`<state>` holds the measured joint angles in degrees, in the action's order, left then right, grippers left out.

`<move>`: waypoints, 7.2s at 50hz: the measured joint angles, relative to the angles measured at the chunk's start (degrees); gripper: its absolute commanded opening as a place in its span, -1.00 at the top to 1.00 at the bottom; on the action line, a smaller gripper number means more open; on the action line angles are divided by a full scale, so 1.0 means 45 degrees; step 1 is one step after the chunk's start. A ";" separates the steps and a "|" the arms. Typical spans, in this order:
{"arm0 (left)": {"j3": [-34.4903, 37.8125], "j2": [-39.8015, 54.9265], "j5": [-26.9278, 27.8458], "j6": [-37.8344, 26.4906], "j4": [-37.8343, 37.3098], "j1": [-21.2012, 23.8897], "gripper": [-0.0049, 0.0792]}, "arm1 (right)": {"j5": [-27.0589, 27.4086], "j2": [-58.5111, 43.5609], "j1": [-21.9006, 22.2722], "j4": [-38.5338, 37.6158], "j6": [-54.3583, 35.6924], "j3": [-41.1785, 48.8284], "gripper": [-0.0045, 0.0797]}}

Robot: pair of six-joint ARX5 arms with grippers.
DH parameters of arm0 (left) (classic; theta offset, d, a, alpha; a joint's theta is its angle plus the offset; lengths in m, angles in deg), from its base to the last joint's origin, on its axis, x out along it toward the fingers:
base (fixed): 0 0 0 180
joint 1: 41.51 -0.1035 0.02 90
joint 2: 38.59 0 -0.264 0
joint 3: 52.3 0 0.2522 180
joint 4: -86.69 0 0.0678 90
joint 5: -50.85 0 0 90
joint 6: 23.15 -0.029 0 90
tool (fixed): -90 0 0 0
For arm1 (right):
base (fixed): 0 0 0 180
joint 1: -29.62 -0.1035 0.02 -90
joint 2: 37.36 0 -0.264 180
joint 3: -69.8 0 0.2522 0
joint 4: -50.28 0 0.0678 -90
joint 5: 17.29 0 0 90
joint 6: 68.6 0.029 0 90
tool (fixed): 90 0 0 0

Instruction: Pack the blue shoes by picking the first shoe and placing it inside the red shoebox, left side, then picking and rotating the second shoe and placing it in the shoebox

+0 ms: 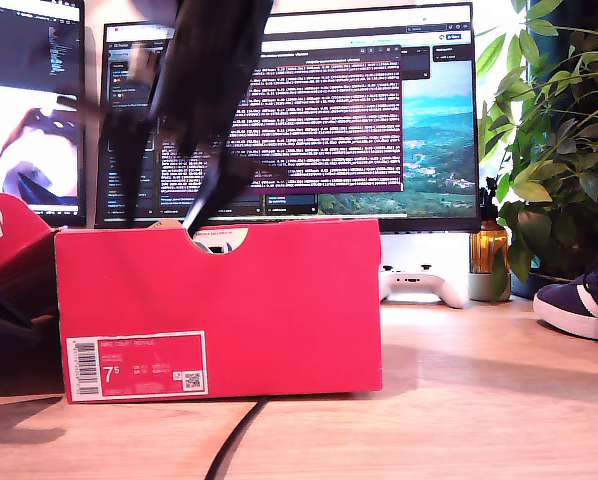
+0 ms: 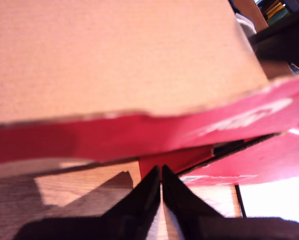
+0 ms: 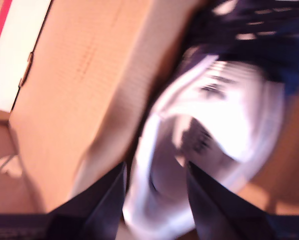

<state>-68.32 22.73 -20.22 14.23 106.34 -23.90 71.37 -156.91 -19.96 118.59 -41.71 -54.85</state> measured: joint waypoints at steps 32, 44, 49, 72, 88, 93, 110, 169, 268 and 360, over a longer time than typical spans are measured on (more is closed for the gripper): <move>0.0000 0.0000 0.0000 0.0000 0.0000 0.0000 0.93 | 0.3905 0.0000 0.2817 0.4949 0.6105 -0.1287 0.07; 0.0000 0.0000 0.0000 0.0000 0.0000 0.0000 0.93 | 0.4964 0.0000 0.3774 0.5241 0.7422 -0.1287 0.01; 0.0000 0.0000 0.0000 0.0000 0.0000 0.0000 0.93 | 0.5202 0.0000 0.3769 0.5241 0.7494 -0.1287 -0.23; 0.0000 0.0000 0.0000 0.0000 0.0000 0.0000 0.93 | 0.5187 0.0549 0.6305 0.5231 0.8869 -0.1151 -0.63; 0.0000 0.0000 0.0000 0.0000 0.0000 0.0000 0.93 | 0.5566 0.3881 0.6887 0.5241 1.0074 0.0923 -0.63; 0.0000 0.0000 0.0000 0.0000 0.0000 0.0000 0.93 | 0.5707 0.4532 0.7218 0.5255 1.0389 0.2215 -0.63; 0.0000 0.0000 0.0000 0.0000 0.0000 0.0000 0.93 | 0.5775 0.6042 0.8524 0.5280 1.1468 0.6110 -0.63; 0.0000 0.0000 0.0000 0.0000 0.0000 0.0000 0.93 | 0.5173 0.6591 1.0355 0.1812 1.2041 1.1234 -0.35; 0.0000 0.0000 0.0000 0.0000 0.0000 0.0000 0.93 | -0.0656 0.6373 0.7363 -0.1700 -1.4430 0.2501 0.92; 0.0000 0.0005 0.0073 0.1326 0.2361 0.0005 0.93 | -0.0277 0.0923 0.4580 -0.6693 -1.9560 0.2497 0.92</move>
<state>-68.32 22.75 -19.89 20.20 116.96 -23.88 70.12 -152.76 0.65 88.47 -129.73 -43.62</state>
